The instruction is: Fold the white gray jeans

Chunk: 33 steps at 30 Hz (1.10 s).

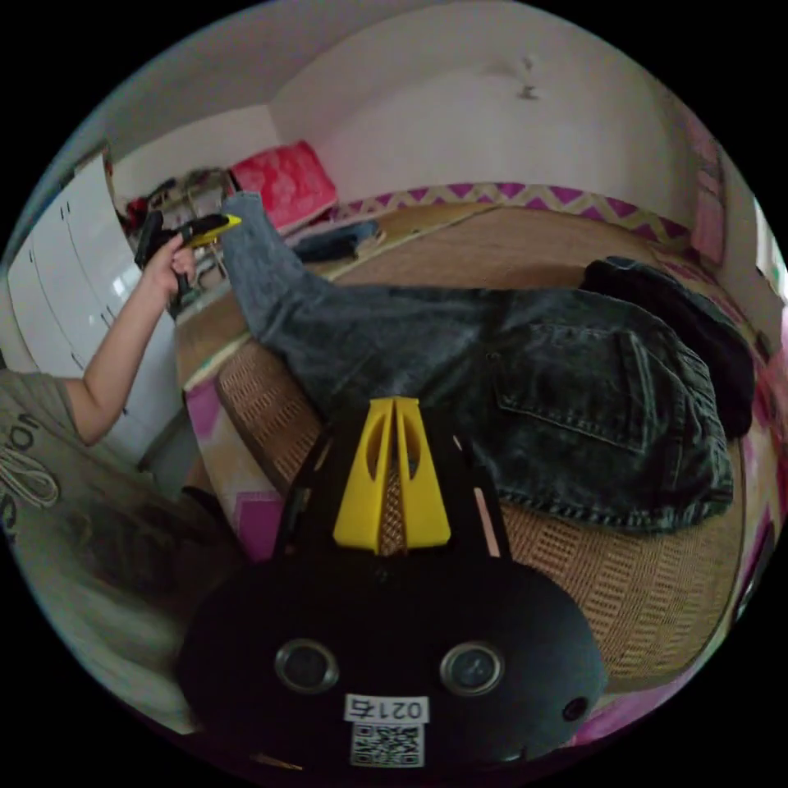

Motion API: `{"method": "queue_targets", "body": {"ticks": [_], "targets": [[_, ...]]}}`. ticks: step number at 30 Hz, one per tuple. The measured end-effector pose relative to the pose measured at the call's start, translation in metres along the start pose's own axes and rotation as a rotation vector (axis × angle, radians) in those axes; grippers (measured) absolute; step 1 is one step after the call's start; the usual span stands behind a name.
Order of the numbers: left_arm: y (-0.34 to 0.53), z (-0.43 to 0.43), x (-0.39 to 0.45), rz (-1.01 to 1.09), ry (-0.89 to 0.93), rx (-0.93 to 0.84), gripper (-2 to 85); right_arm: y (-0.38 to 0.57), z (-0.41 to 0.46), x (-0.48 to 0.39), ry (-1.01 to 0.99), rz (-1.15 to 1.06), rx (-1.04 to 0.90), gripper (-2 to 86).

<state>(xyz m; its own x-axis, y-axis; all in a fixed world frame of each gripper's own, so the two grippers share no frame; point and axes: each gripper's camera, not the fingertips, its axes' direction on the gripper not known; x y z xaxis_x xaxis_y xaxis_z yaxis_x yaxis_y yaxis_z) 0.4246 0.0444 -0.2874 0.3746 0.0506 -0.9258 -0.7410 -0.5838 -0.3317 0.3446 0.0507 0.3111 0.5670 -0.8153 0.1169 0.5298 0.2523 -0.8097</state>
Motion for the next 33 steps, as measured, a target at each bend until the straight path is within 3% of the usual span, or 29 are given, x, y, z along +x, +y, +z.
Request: {"method": "queue_targets", "body": {"ticks": [6, 10, 16, 20, 25, 28, 31, 33], "targets": [[0.087, 0.150, 0.214, 0.284, -0.008, -0.211, -0.6, 0.036, -0.109, 0.085, -0.078, 0.176, 0.110, -0.4], [0.174, 0.266, 0.281, 0.381, -0.086, -0.479, -0.5, 0.060, -0.151, 0.126, -0.119, 0.250, 0.114, -0.5], [0.202, 0.253, 0.363, 0.522, -0.167, -0.298, 0.3, 0.080, -0.206, 0.189, -0.121, 0.307, 0.107, -0.4], [0.238, 0.302, 0.392, 0.581, -0.157, -0.473, 3.9, 0.077, -0.234, 0.236, -0.117, 0.341, 0.137, 0.3], [0.245, 0.288, 0.418, 0.588, -0.133, -0.428, 6.0, 0.068, -0.273, 0.310, -0.083, 0.480, 0.236, 7.1], [0.256, 0.288, 0.427, 0.640, -0.143, -0.436, 6.1, 0.067, -0.299, 0.376, -0.011, 0.678, 0.309, 11.7], [0.260, 0.261, 0.433, 0.678, -0.156, -0.305, 5.7, 0.071, -0.308, 0.443, 0.079, 0.875, 0.313, 13.2], [0.260, 0.219, 0.430, 0.667, -0.095, -0.132, 4.0, 0.077, -0.312, 0.479, -0.006, 0.969, 0.378, 13.4]]}}
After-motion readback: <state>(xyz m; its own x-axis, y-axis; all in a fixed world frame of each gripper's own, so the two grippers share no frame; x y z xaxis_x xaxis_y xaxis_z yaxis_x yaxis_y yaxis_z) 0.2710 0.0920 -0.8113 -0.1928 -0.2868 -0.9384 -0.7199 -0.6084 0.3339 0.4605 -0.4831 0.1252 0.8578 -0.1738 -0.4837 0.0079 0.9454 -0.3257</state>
